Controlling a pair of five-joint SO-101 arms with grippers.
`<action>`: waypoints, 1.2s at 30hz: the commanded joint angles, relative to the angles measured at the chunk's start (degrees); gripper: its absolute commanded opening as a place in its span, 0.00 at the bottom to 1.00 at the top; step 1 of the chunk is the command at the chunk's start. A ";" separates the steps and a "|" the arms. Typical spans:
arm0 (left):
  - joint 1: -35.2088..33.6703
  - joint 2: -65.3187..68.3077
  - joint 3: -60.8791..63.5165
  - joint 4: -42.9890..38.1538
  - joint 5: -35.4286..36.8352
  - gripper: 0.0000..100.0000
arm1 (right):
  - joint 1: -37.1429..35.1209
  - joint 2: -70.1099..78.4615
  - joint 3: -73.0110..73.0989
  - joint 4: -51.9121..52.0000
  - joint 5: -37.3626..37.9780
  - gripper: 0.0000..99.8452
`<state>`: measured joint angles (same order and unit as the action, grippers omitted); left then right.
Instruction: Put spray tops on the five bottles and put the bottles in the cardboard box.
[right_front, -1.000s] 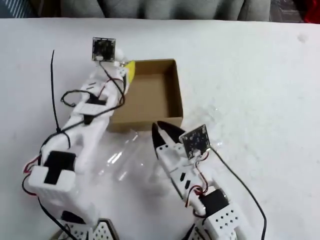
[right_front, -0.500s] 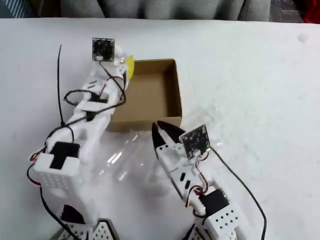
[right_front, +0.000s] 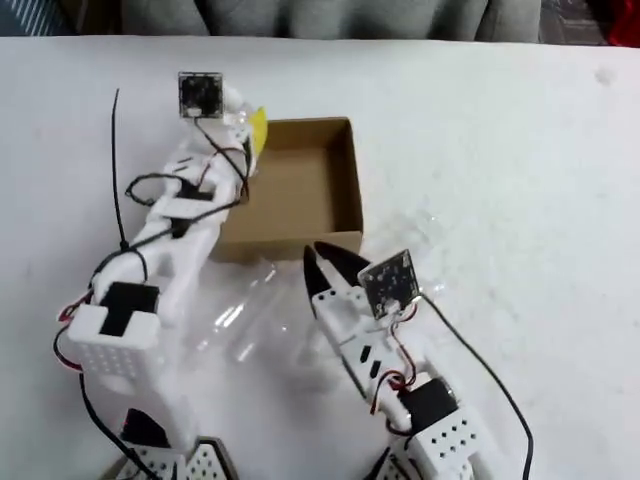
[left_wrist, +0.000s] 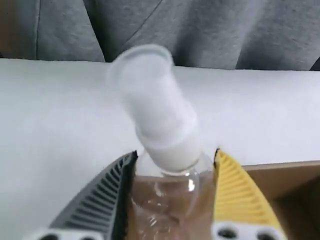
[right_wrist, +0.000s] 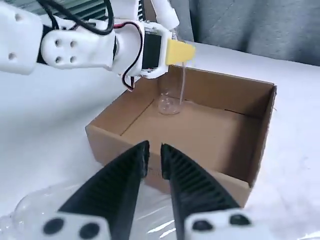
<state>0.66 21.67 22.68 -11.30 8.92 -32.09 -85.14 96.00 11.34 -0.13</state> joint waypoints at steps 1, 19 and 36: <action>-1.63 -0.40 -6.33 5.98 2.02 0.02 | 0.57 -0.57 -1.05 -0.31 1.58 0.01; -2.42 -0.31 -6.42 6.51 2.11 0.08 | 0.57 -0.48 -0.97 -0.40 1.67 0.01; -3.03 -0.75 -5.01 6.51 2.29 0.22 | 0.57 -0.48 -0.97 -0.40 1.76 0.01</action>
<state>-1.19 21.67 19.43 -5.32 10.59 -32.09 -85.14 96.00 11.34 1.01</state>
